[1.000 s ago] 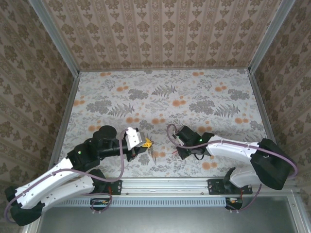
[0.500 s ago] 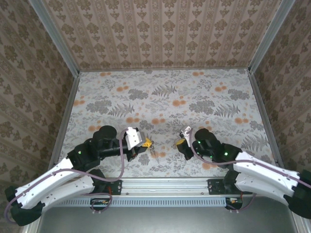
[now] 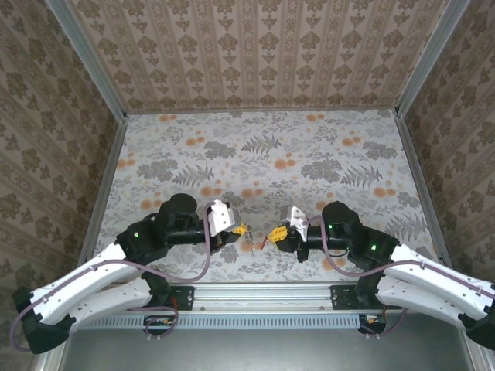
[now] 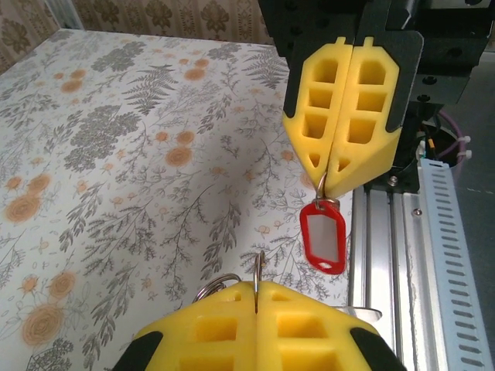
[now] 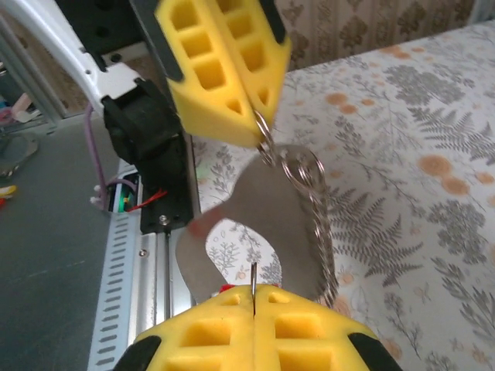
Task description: Put the keys on the keyring
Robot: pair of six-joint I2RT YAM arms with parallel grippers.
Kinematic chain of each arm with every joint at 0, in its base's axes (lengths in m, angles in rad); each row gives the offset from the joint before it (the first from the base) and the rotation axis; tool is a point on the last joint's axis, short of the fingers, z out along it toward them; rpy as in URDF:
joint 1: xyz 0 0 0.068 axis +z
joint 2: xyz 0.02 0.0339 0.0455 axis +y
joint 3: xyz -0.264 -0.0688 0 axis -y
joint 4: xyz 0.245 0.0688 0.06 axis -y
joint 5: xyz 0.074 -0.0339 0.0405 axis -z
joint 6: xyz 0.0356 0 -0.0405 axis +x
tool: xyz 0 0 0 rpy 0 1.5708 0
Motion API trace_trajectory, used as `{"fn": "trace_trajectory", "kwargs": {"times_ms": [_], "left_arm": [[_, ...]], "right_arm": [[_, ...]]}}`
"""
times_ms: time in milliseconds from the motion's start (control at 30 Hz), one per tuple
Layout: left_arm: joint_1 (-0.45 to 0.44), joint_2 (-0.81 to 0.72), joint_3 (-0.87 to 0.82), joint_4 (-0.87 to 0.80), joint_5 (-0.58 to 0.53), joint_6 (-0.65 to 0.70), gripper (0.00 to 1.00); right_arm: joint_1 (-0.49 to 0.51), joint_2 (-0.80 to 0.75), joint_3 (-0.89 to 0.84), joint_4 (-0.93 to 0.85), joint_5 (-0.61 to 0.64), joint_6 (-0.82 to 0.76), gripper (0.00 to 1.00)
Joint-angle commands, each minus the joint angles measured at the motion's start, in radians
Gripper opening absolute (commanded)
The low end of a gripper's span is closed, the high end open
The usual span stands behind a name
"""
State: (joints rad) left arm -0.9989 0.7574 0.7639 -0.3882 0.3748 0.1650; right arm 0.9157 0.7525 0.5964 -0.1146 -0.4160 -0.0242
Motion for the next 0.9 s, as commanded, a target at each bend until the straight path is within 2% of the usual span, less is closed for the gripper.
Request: {"fn": "trace_trajectory", "kwargs": {"times_ms": [0,233,500,867], "left_arm": [[0.004,0.020,0.048,-0.019,0.042,0.037,0.00],[0.004,0.060,0.050,-0.011,0.058,0.050,0.00],[-0.002,0.065,0.050,-0.015,0.063,0.059,0.00],[-0.030,0.065,0.047,-0.023,0.031,0.068,0.00]], "right_arm": [[0.009,0.035,0.048,0.008,-0.060,-0.019,0.00],[0.010,0.097,0.101,-0.014,-0.075,0.036,0.00],[0.032,0.121,0.156,-0.100,-0.025,0.004,0.00],[0.055,0.178,0.181,-0.078,-0.020,0.017,0.00]]}}
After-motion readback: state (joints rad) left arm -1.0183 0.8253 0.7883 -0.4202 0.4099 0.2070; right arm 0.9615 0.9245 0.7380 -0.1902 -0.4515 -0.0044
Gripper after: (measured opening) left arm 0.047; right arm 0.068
